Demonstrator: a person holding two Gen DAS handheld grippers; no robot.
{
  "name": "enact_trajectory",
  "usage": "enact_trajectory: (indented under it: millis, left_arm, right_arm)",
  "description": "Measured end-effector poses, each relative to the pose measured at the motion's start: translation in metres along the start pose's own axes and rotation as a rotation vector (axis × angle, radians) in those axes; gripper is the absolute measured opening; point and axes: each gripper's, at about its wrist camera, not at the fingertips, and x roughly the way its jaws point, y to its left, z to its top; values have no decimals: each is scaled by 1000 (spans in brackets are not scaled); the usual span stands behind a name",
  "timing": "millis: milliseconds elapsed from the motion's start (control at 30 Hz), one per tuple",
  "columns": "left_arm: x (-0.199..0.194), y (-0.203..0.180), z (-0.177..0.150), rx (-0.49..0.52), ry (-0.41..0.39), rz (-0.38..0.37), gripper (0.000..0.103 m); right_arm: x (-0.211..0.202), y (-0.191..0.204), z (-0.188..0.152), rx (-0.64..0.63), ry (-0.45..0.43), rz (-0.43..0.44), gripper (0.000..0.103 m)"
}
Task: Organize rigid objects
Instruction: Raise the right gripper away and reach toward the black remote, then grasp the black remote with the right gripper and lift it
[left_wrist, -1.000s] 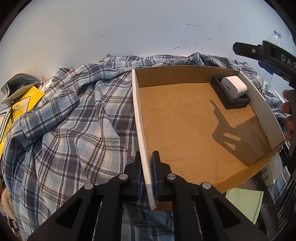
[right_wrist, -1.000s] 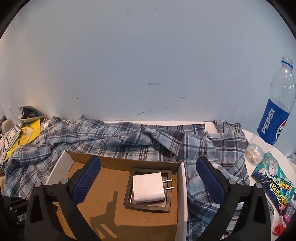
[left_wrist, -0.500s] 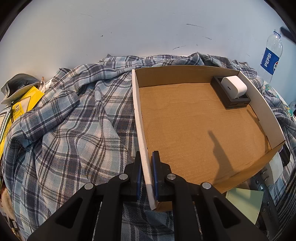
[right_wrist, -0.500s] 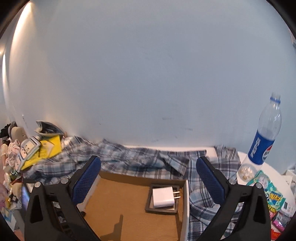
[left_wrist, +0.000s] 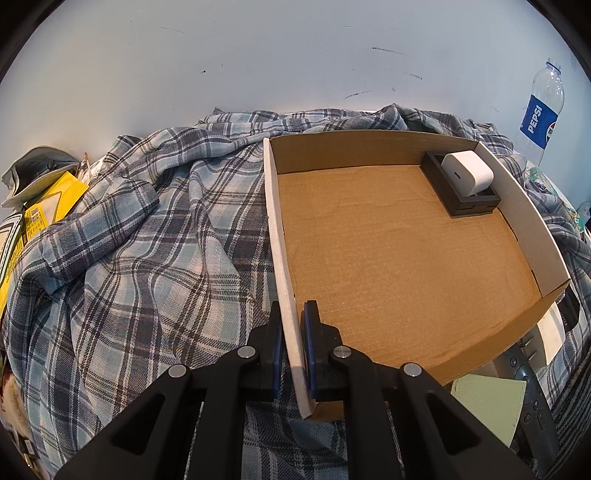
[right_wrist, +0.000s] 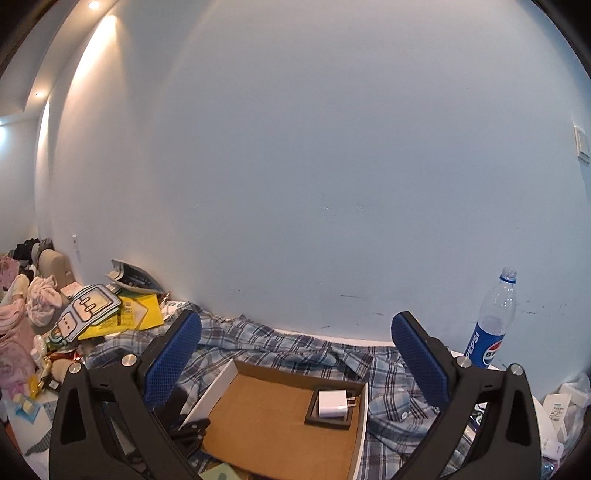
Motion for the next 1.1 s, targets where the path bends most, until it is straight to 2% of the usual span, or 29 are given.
enact_trajectory:
  millis: [100,200,333,533,667,800,867,933,1100]
  left_arm:
    - [0,0,0,1,0,1,10]
    - [0,0,0,-2,0,-3,10]
    - [0,0,0,-2,0,-2,10]
    - [0,1,1,-2,0,-3,10]
    - [0,1,1,-4,0,-4,10]
    - [0,0,0,-3,0,-3,10]
    - [0,0,0,-3,0,-3,10]
    - [0,1,0,-4,0,-5,10]
    - [0,1,0,-3,0,-3,10]
  right_arm:
    - [-14,11,-13,-61,24,-30,103]
    - [-23,20,-35,-94,80,-1,103]
    - [-30,24,-68,-56,157,45,103]
    - [-27,12,-116,30,277,57,103]
    - [-11,2,-144,146,368,139,103]
    - [8,3,-162,143,439,130,102]
    - [16,4,-169,139,473,150,97]
    - [22,5,-176,135,502,151,84]
    - [33,8,-191,125,572,127,70]
